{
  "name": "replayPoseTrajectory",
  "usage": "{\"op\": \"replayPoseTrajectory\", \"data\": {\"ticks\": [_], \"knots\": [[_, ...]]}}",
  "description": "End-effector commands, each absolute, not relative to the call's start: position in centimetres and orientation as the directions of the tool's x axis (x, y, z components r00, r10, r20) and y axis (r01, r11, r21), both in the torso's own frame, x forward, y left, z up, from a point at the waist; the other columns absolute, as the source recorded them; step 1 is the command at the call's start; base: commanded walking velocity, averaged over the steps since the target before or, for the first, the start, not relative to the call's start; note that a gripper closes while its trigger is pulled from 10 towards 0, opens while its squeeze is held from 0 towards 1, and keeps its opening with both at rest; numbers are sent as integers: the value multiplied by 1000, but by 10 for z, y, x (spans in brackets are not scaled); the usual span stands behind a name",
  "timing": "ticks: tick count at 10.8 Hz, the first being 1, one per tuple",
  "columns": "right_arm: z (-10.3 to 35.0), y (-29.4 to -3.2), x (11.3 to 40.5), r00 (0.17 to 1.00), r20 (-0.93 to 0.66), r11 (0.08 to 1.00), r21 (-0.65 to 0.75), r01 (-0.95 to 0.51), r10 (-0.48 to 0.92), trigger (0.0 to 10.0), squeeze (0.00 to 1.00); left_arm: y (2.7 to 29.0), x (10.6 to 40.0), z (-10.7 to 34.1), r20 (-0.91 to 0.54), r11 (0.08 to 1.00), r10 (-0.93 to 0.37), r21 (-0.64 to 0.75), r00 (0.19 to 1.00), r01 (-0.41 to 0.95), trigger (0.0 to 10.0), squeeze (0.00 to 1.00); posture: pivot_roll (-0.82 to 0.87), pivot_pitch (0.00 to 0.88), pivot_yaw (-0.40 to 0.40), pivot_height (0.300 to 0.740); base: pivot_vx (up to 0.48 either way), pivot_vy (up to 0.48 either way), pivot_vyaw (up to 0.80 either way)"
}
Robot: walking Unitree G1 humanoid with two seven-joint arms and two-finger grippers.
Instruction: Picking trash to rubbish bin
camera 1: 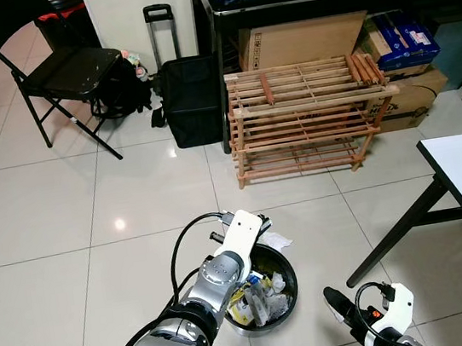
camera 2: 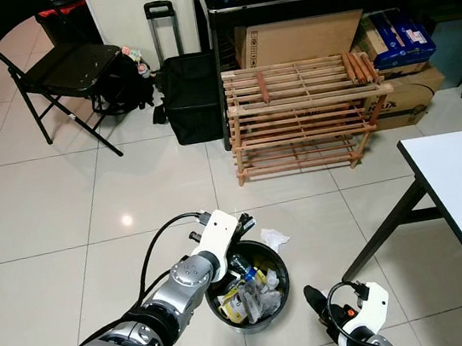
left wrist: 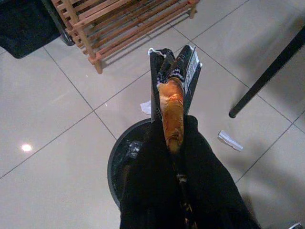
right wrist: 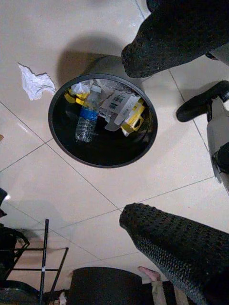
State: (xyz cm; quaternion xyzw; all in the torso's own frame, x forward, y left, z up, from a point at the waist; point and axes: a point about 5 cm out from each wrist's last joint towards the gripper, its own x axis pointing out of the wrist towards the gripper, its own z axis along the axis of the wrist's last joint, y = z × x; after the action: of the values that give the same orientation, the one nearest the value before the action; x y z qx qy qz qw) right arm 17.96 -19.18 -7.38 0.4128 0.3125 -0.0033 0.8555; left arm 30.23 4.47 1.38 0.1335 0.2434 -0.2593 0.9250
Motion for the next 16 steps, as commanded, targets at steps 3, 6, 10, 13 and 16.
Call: {"op": "replayPoseTrajectory", "data": {"ticks": [3, 6, 10, 13, 16], "knots": [[-72, -196, 181, 816, -523, 653, 711, 260, 246, 10000, 0, 21, 300, 20, -499, 792, -492, 84, 713, 605, 10000, 0, -109, 103, -16, 740, 0, 0, 0], [-73, -195, 180, 811, -531, 662, 703, 259, 247, 10000, 0, 5, 295, 23, -492, 746, -552, 70, 673, 663, 10000, 0, -123, 103, -9, 740, 0, 0, 0], [-73, -194, 179, 802, -542, 675, 692, 255, 253, 10000, 0, 2, 294, 24, -491, 733, -561, 80, 666, 676, 10000, 443, -125, 100, -6, 740, 0, 0, 0], [-74, -193, 178, 794, -551, 684, 684, 253, 257, 10000, 0, 4, 294, 23, -495, 729, -557, 92, 666, 678, 10000, 1000, -126, 83, -3, 740, 0, 0, 0], [-75, -191, 177, 787, -558, 691, 678, 250, 263, 10000, 0, 4, 295, 24, -493, 726, -559, 97, 667, 681, 10000, 1000, -123, 71, 0, 740, 0, 0, 0]]}}
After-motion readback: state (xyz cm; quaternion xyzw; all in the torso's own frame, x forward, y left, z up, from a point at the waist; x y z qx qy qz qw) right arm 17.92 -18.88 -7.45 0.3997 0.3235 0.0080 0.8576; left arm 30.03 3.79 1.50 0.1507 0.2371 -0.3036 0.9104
